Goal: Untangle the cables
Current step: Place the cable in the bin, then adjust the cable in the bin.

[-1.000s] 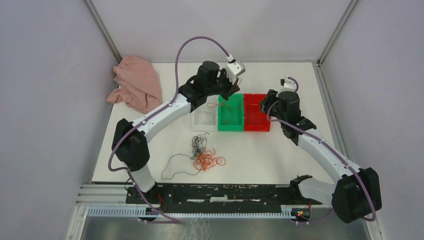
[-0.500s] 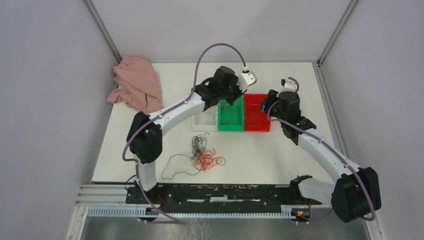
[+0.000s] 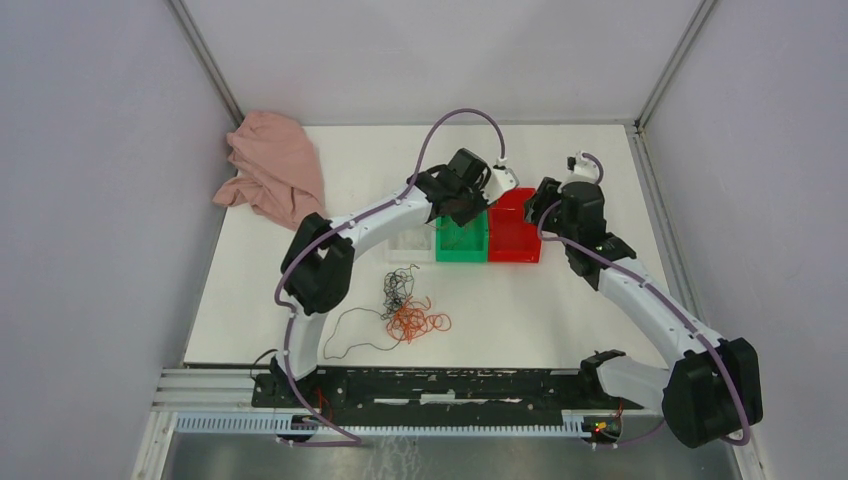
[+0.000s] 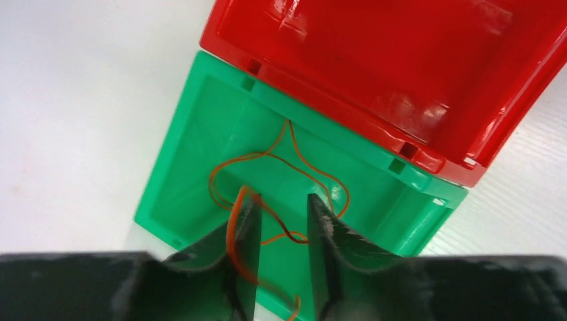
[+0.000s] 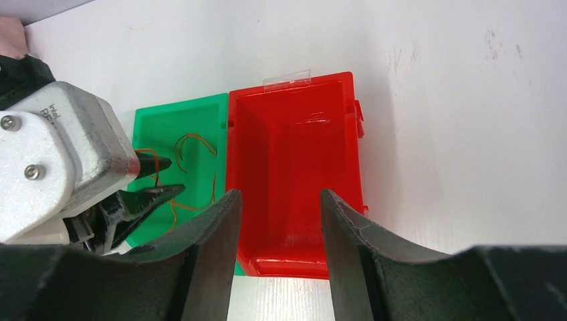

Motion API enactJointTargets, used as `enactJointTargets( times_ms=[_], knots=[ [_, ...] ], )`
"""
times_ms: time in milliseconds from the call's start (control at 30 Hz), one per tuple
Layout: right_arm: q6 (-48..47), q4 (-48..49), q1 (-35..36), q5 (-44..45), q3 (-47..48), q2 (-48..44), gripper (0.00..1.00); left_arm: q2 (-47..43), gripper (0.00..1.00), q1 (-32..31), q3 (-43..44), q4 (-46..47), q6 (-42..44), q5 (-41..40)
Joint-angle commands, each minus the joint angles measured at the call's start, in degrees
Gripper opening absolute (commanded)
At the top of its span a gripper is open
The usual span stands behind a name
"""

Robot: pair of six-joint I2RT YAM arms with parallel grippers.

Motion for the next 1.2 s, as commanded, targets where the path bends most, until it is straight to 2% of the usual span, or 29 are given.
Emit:
enactJointTargets(
  times_ms=[0, 33, 67, 167, 200, 367, 500, 567, 667, 867, 1000, 1167],
  knots=[
    [0.77, 2.04, -0.57, -1.45, 1.46, -1.63, 0.53, 0.08, 0.57, 0.3, 3.9, -4.67, 3.15, 3.24],
    [0.84, 2.06, -0.73, -1.88, 1.71, -1.51, 0.54, -0.06, 0.72, 0.53, 4.44, -5.87, 3.64, 4.17],
    [0.95, 2.01, -0.82, -2.28, 1.94, -1.37, 0.54, -0.42, 0.81, 0.71, 5.03, -7.07, 4.15, 5.09],
    [1.43, 2.28, -0.94, -3.29, 2.3, -1.16, 0.54, -2.12, 0.97, 1.62, 6.74, -10.19, 4.74, 7.82],
    [1.57, 2.39, -0.93, -3.7, 2.47, -1.02, 0.54, -2.68, 1.0, 1.86, 7.24, -11.19, 4.85, 9.26],
    [3.33, 3.77, -0.93, -6.9, 3.0, 0.92, 0.52, -3.05, 0.99, 3.44, 13.32, -19.65, 5.66, 14.78],
    [4.01, 6.04, -0.37, -10.79, 2.68, 2.42, 0.51, -3.15, 0.99, 9.2, 20.49, -25.8, 4.56, 21.34],
    [3.3, 7.15, 1.15, -11.94, 2.41, 2.67, 0.51, -4.45, 0.99, 12.74, 21.01, -29.23, 7.15, 24.86],
    [1.24, 8.32, 4.6, -14.31, 2.71, 3.5, 0.52, -7.71, 0.99, 17.14, 17.1, -32.44, 10.81, 26.77],
    [-2.91, 9.4, 13.23, -17.15, 2.42, 4.34, 0.52, -11.5, 0.73, 21.71, 4.59, -28.45, 14.67, 24.54],
    [-4.09, 8.29, 17.38, -15.62, 0.97, 2.97, 0.51, -10.42, 0.67, 21.74, 2.48, -27.88, 16.93, 25.69],
    [-4.62, 7.72, 18.82, -13.42, -1.09, 1.22, 0.5, -6.91, 0.58, 21.78, 3.59, -24.54, 15.63, 24.8]
  ],
)
